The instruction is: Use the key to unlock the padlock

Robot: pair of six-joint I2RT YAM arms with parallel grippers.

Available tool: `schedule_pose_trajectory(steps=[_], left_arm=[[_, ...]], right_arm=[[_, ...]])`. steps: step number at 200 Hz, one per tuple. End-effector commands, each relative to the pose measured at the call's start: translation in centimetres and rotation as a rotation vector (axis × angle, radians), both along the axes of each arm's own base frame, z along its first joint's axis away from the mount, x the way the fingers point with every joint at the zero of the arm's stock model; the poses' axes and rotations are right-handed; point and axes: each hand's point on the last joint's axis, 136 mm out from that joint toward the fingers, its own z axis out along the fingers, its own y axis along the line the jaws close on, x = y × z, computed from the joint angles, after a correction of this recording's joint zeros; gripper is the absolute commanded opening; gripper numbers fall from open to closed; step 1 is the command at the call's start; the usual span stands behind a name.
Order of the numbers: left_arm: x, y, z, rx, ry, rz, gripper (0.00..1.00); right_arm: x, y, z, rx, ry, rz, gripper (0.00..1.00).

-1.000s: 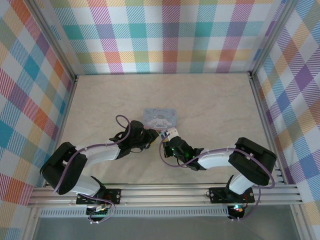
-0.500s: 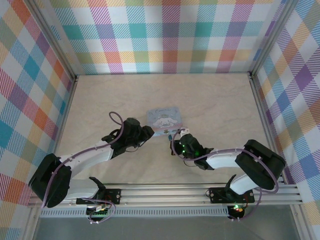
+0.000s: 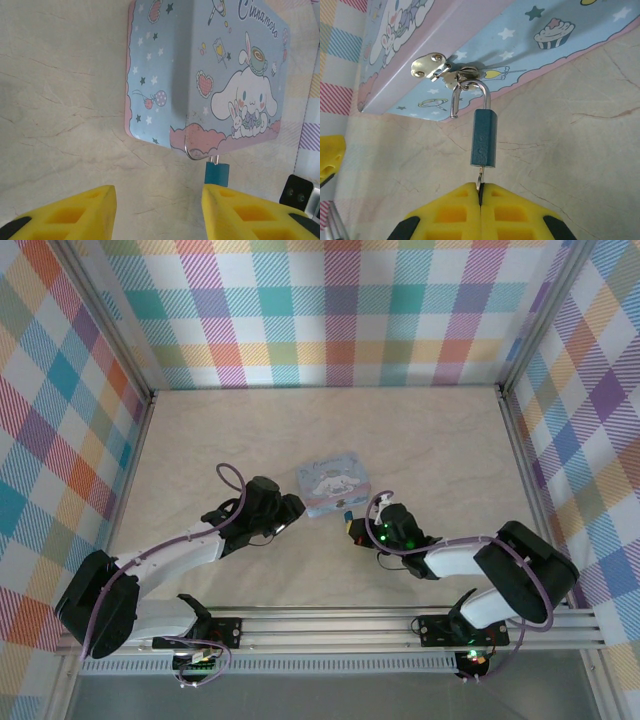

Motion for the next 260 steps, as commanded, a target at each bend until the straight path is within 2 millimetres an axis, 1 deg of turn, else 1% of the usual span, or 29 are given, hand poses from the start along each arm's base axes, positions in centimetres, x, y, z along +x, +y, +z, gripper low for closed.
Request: schedule_pose_trajectory(steps=[1, 33, 66, 95, 113, 171, 212, 232, 249, 252, 260], left_arm=[[0.4, 0.1, 1.4, -0.001, -0.033, 0.000, 0.48], [0.4, 0.2, 1.5, -0.003, -0.037, 0.001, 0.48], [0.4, 0.2, 1.4, -0.001, -0.032, -0.001, 0.48], [0.4, 0.3, 1.4, -0.001, -0.029, -0.001, 0.48], [0.4, 0.5, 1.4, -0.001, -0.027, 0.000, 0.48], [0.4, 0.8, 1.3, -0.001, -0.019, 0.003, 0.48], [0.6, 1.0, 1.8, -0.010, -0.025, 0.006, 0.48], [0.8, 1.1, 2.2, -0.015, -0.033, 0.008, 0.48], [1.0, 1.1, 2.6, -0.018, -0.041, 0.005, 0.48], [1.1, 1.1, 2.7, -0.020, -0.043, 0.004, 0.48], [1.2, 1.1, 3.0, -0.023, -0.050, 0.001, 0.48]], right_arm=[[-0.5, 0.1, -0.5, 0.065, 0.056, 0.008, 0.00], [-0.5, 0.2, -1.1, 0.097, 0.086, 0.005, 0.00], [-0.5, 0.2, -2.1, 0.111, 0.127, -0.007, 0.07], [-0.5, -0.1, -2.7, 0.101, 0.147, -0.022, 0.10], [-0.5, -0.1, -2.8, 0.094, 0.146, -0.021, 0.14], [-0.5, -0.7, -3.2, 0.069, 0.161, -0.034, 0.20], [-0.4, -1.4, -3.3, 0.040, 0.161, -0.046, 0.23], [-0.4, -1.8, -3.0, 0.008, 0.140, -0.041, 0.26], [-0.1, -2.0, -2.2, -0.013, 0.099, -0.031, 0.29], [-0.3, -2.3, -2.5, -0.032, 0.110, -0.028, 0.30], [-0.3, -2.4, -2.2, -0.050, 0.095, -0.015, 0.32]])
